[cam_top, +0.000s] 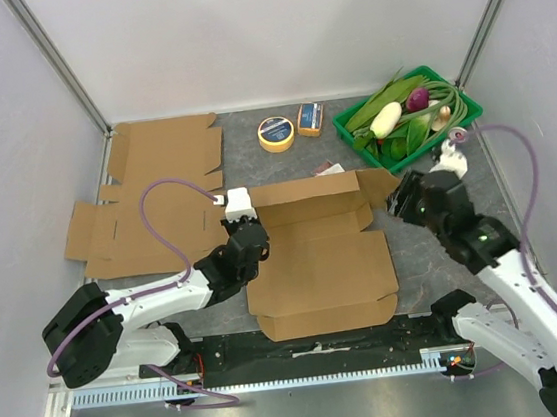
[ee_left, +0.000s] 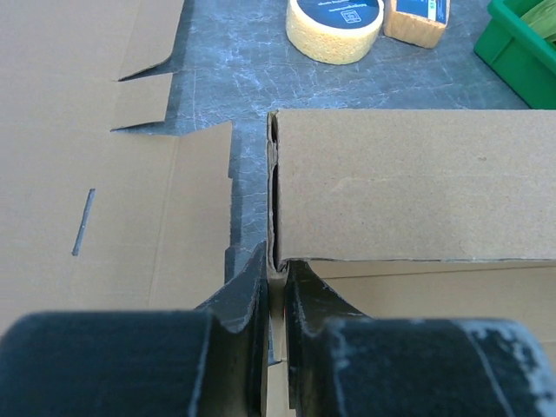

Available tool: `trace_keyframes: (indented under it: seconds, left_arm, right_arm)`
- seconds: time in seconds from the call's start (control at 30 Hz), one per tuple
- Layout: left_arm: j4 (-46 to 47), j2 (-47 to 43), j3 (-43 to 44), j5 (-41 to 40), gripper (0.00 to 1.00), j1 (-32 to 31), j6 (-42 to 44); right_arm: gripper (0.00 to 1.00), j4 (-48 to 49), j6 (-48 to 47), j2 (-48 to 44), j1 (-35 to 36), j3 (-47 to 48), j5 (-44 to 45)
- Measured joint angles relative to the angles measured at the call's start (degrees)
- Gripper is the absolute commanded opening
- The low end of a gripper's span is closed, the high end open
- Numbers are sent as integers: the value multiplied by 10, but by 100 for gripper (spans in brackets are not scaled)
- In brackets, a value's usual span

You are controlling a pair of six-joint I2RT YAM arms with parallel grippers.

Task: Fold the paper box

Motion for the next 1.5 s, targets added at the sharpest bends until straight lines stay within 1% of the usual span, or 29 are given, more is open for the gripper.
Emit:
trace_keyframes:
  seconds: [0.03,0.07,0.1,0.17,0.27,0.33,0.4,0.57,0.73,0.83,1.03,1.2,1.23,1.37,1.4,1.43,1.47,1.5]
  left_arm:
    - [2,0,0,0,2,0,6]
    - [3,0,0,0,2,0,14]
    - [5,0,-1,0,2,0,22]
    - [10,1,-2,0,2,0,37]
    - [24,5,-3,1,2,0,57]
    - [30,7,-4,4,2,0,71]
    - [39,7,-5,6,2,0,82]
    - [66,7,-9,11,2,0,111]
    - [85,9,-11,17,2,0,130]
    - [96,13,-14,21,2,0,136]
    - [106,17,-17,25,2,0,143]
    - [112,18,-17,24,2,0,148]
    - [112,19,-17,24,2,1,149]
    - [114,28,-17,23,3,3,149]
    - [113,28,-17,23,7,3,149]
    - [112,28,-17,23,14,3,149]
    - [111,28,-17,24,33,3,149]
    - [105,26,-17,27,42,3,148]
  right_arm:
    - [76,-19,-12,-1,0,39,-3]
    - [79,-36,-29,-1,0,75,-10]
    - [80,-62,-48,5,0,117,-19]
    - [79,-107,-93,31,0,199,-40]
    - [76,-167,-162,127,0,318,-52]
    - [73,-193,-199,192,0,374,-50]
    - [69,-202,-233,243,-1,393,-48]
    - [67,-237,-318,310,-6,390,-48]
    - [68,-222,-381,320,-37,346,-57]
    - [66,-215,-405,330,-55,335,-87]
    - [59,-150,-439,344,-57,307,-156]
    - [42,-125,-462,345,-58,294,-189]
    - [36,-122,-465,345,-58,293,-191]
    - [24,-111,-471,345,-60,292,-191]
    - [21,-109,-471,345,-60,291,-190]
    - [13,-106,-470,344,-60,290,-188]
    - [10,-102,-469,342,-60,287,-186]
    - [7,-99,-467,341,-60,285,-186]
